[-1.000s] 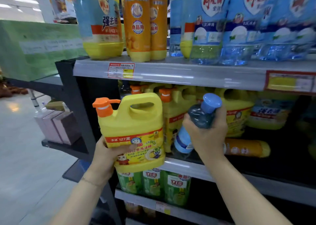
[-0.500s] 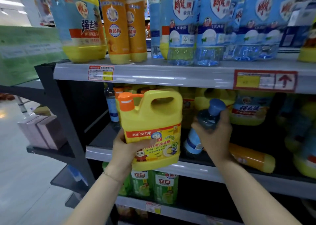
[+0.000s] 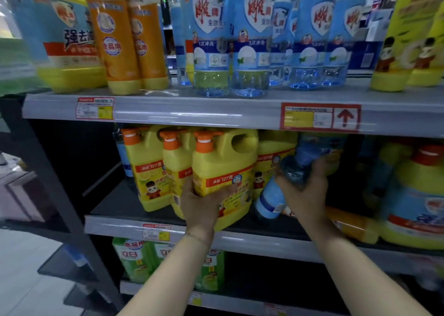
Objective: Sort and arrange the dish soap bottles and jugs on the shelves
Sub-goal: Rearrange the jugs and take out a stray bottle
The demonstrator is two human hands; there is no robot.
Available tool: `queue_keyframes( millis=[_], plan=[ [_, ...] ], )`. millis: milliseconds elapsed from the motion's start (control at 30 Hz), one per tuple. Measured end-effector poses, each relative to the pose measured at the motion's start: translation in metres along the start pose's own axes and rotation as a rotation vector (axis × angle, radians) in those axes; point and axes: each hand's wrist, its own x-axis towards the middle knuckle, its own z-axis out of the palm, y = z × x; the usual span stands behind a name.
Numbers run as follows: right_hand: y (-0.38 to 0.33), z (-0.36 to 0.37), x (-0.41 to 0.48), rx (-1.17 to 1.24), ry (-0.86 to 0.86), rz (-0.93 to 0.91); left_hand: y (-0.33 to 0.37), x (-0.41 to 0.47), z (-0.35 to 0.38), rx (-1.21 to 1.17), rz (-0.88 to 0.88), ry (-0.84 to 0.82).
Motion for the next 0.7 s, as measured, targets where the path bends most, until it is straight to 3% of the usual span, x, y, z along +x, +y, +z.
queue_keyframes(
  millis=[167, 400, 500, 567, 633, 700],
  plan=[
    [-0.002, -0.001, 0.003, 0.011, -0.071, 0.015, -0.015, 0.009, 0.018, 0.096, 0.218, 0.121],
    [-0.009, 0.0, 0.01, -0.015, -0.166, 0.016, -0.042, 0.005, 0.035, 0.628, 0.534, 0.326],
    [-0.011, 0.002, 0.013, -0.005, -0.226, 0.006, -0.038, 0.007, 0.029, 0.723, 0.609, 0.354],
    [-0.012, 0.003, 0.013, 0.023, -0.292, 0.012, -0.034, 0.004, 0.022, 0.714, 0.748, 0.379],
    [-0.014, 0.005, 0.013, 0.039, -0.348, 0.052, -0.027, -0.006, 0.02, 0.655, 0.931, 0.225],
    [-0.015, 0.008, 0.014, 0.047, -0.378, 0.094, -0.022, -0.019, 0.027, 0.577, 0.973, -0.089]
  ],
)
